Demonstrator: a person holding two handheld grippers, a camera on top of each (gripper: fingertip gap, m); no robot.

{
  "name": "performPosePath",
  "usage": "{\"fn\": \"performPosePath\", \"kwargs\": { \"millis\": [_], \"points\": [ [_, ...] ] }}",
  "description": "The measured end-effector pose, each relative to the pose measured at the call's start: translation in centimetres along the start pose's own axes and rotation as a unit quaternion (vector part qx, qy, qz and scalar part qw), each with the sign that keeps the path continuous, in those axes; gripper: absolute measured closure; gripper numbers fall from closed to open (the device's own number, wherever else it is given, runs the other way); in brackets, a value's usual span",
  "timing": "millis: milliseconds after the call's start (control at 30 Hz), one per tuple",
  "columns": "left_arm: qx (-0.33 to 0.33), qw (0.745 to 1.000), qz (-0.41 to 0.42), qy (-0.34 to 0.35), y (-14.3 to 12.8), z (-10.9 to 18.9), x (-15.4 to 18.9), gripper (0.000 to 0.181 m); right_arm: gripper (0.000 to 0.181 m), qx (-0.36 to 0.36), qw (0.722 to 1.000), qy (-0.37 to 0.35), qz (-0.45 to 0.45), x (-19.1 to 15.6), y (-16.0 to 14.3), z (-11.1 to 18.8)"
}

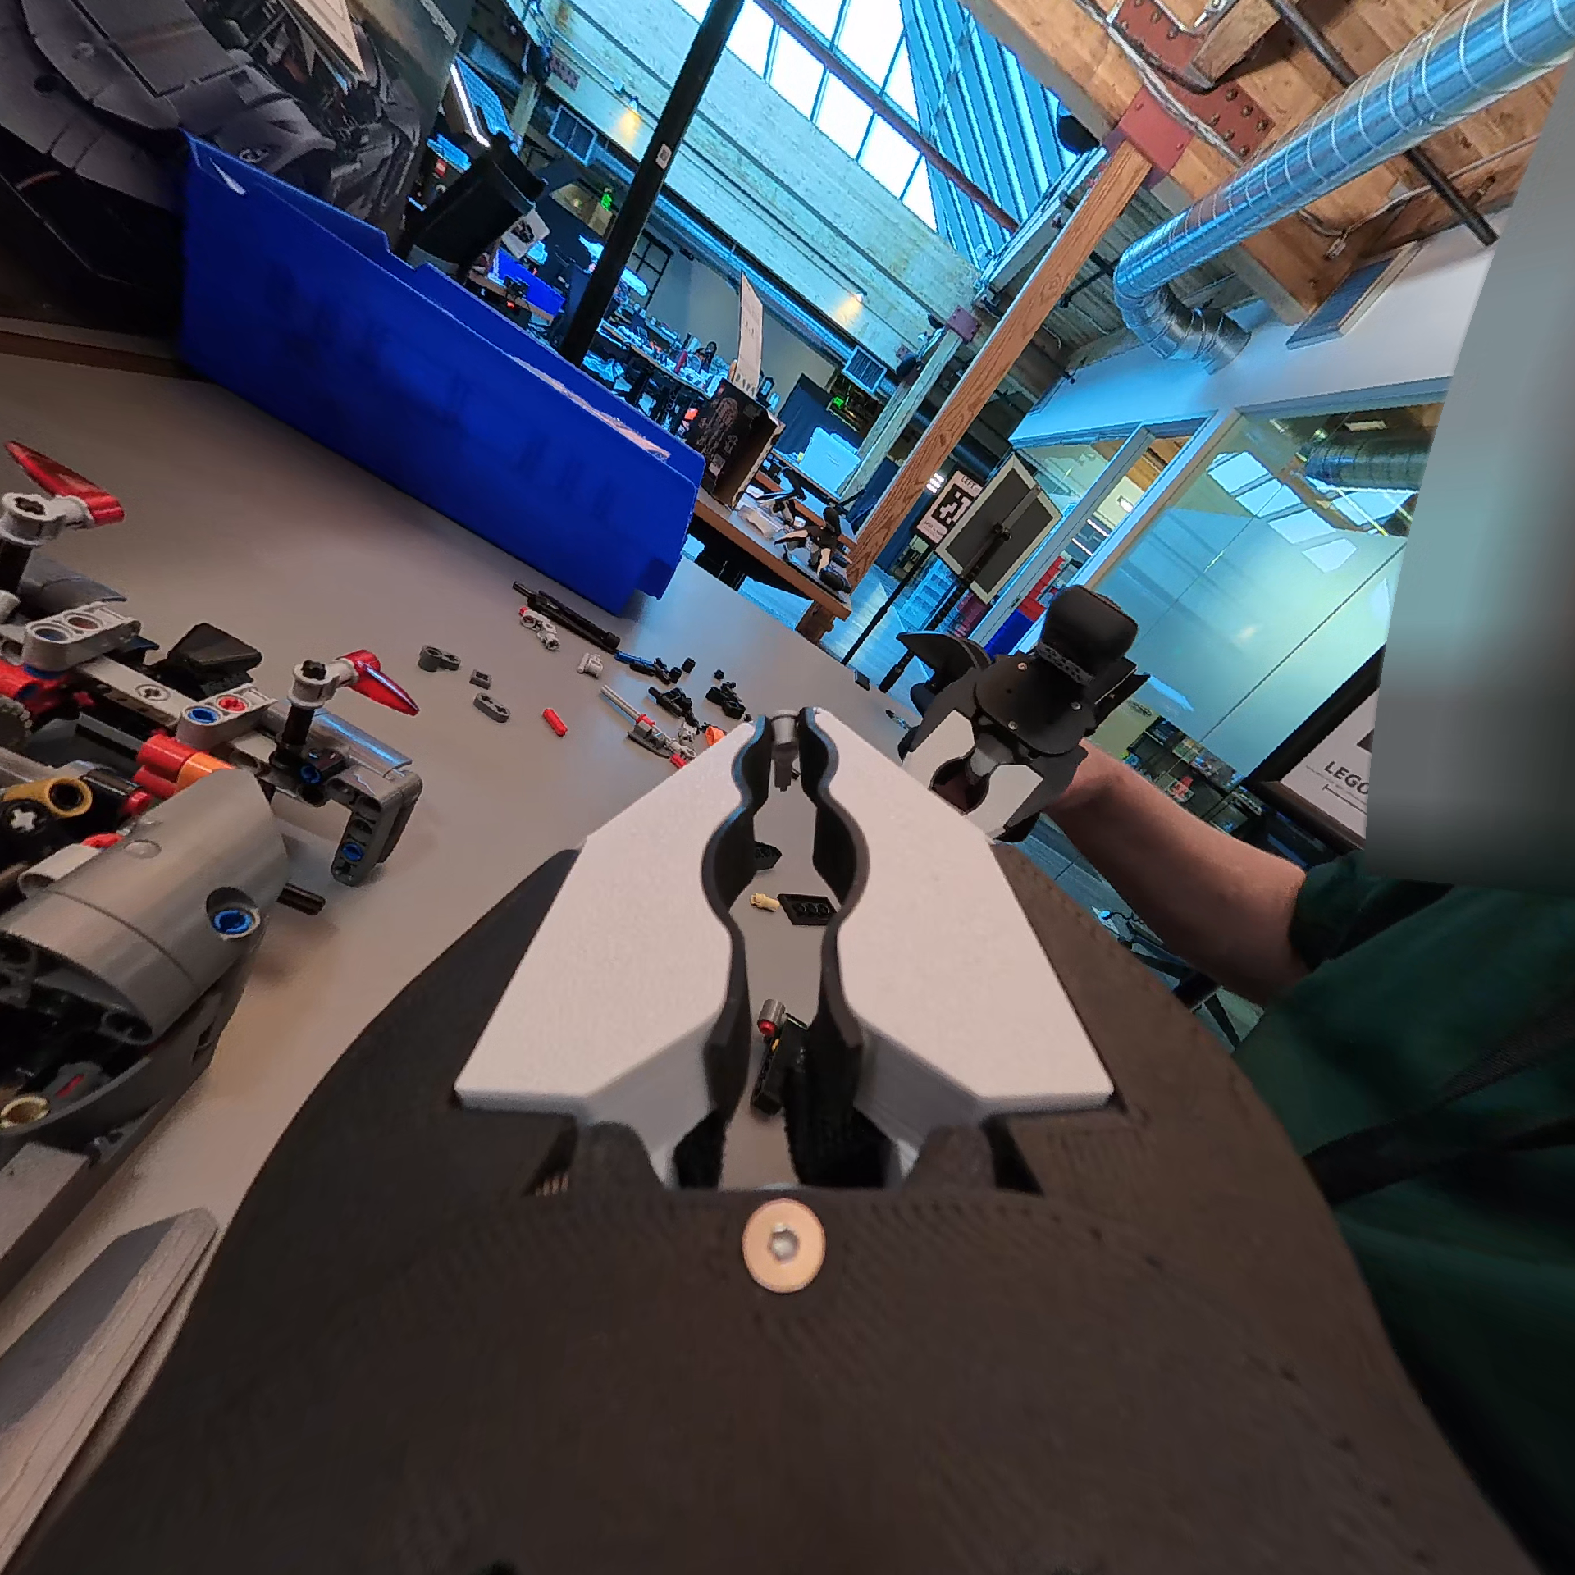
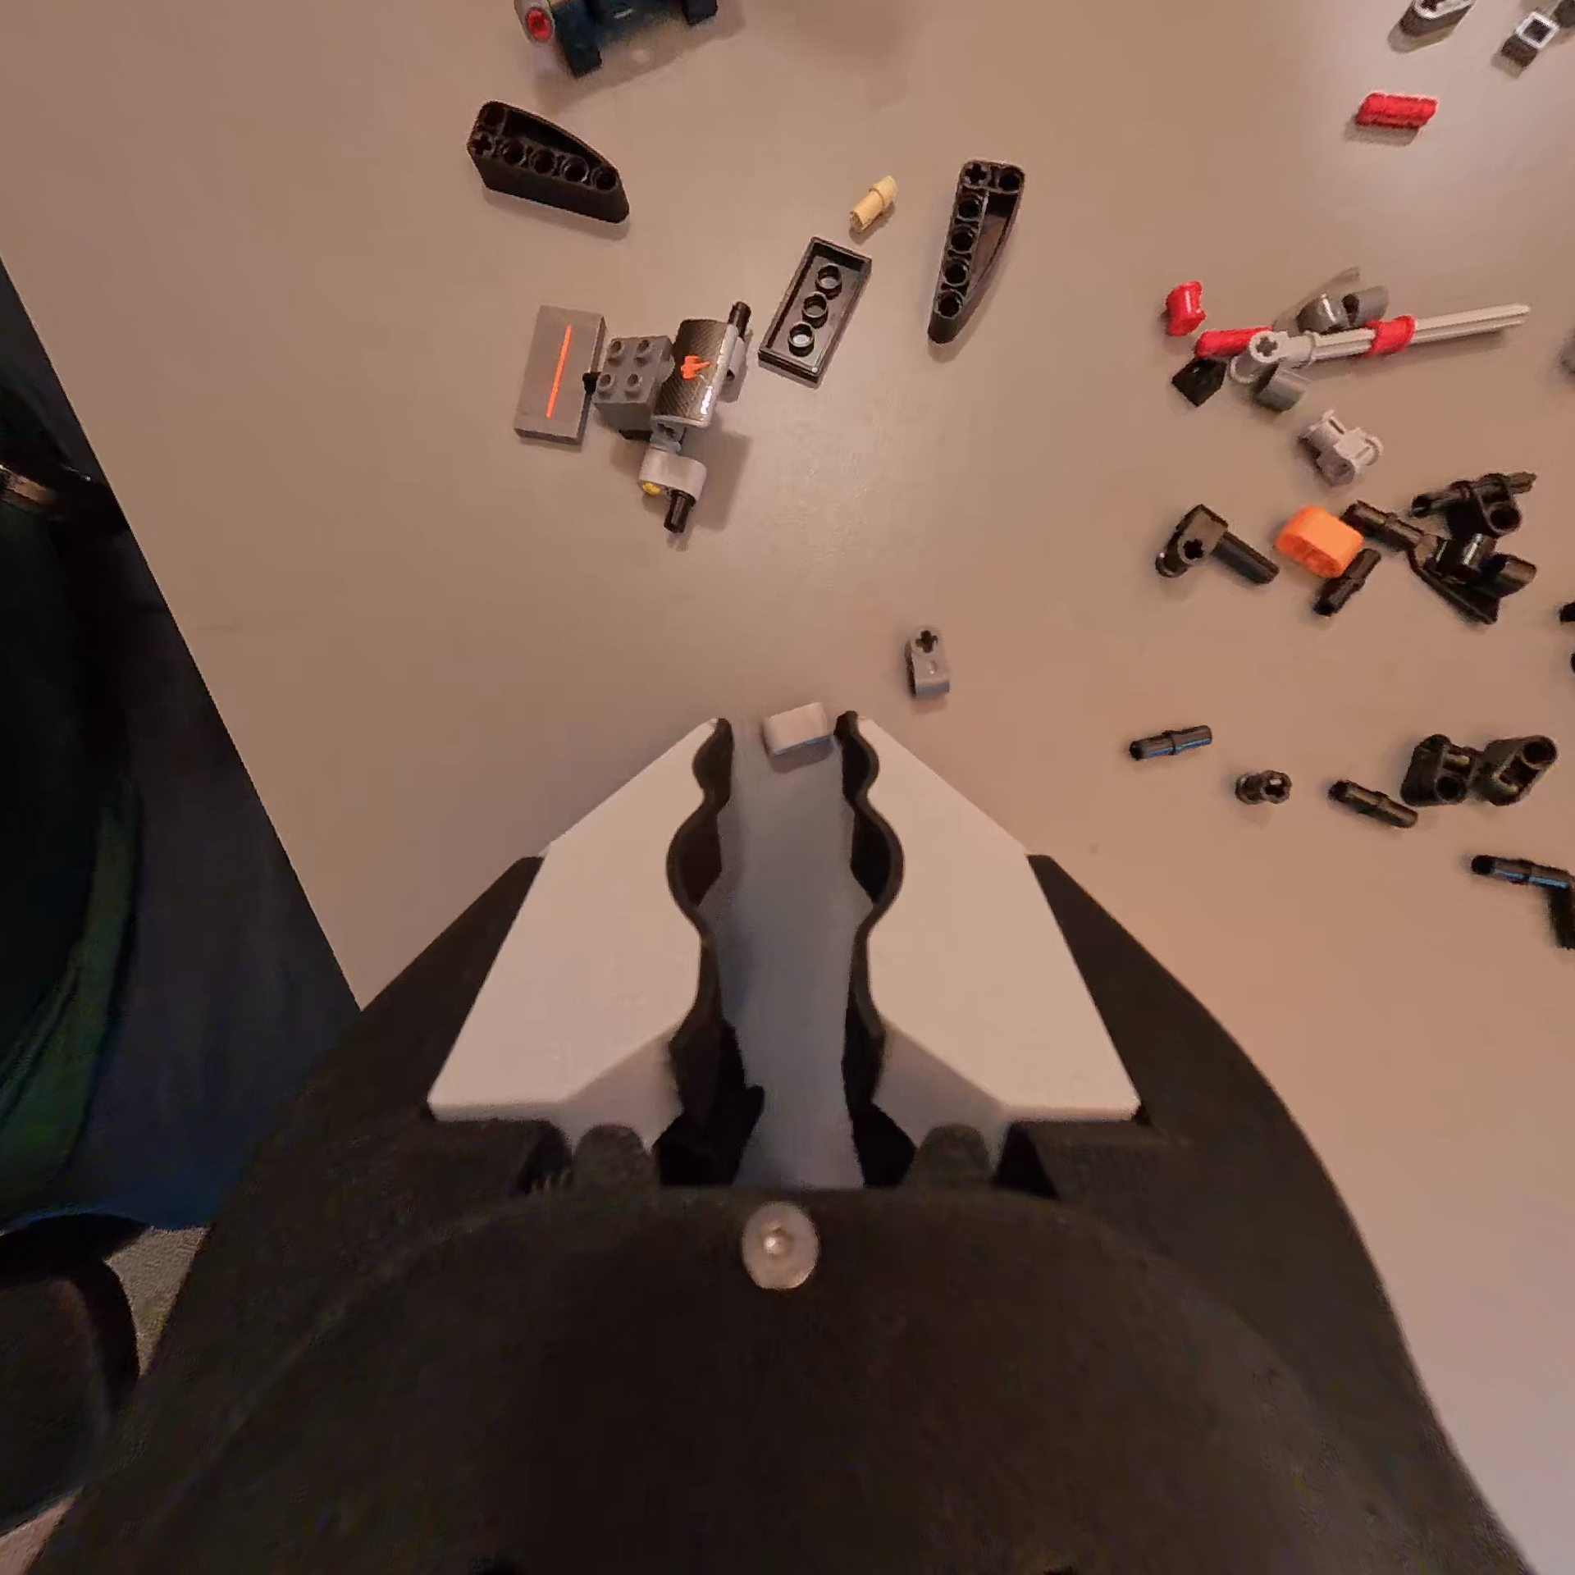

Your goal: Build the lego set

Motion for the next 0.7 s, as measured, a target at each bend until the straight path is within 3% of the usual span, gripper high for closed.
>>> {"fn": "performPosePath", "kwargs": {
  "millis": [567, 700],
  "points": [
    [-0.001, 1.000, 0.003, -0.003, 0.0, 0.0, 0.0, 0.177, 0.168, 0.016, 0.997, 0.060, 0.055, 0.4, 0.1, 0.0],
    [0.012, 1.000, 0.010, -0.001, 0.3, 0.2, -0.2, 0.178, 0.168, 0.059, 0.996, 0.042, 0.053, -0.2, 3.2, 0.4]
  ]
}}
Point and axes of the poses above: each gripper's, where its closed fingertips meet, z back along the fingers, y out of its top, x = y × z across the jaws, the point moved 5 cm from there along z, back along the fingers, and after that the axes turned 3 degrees about x, right-handed, at the moved point
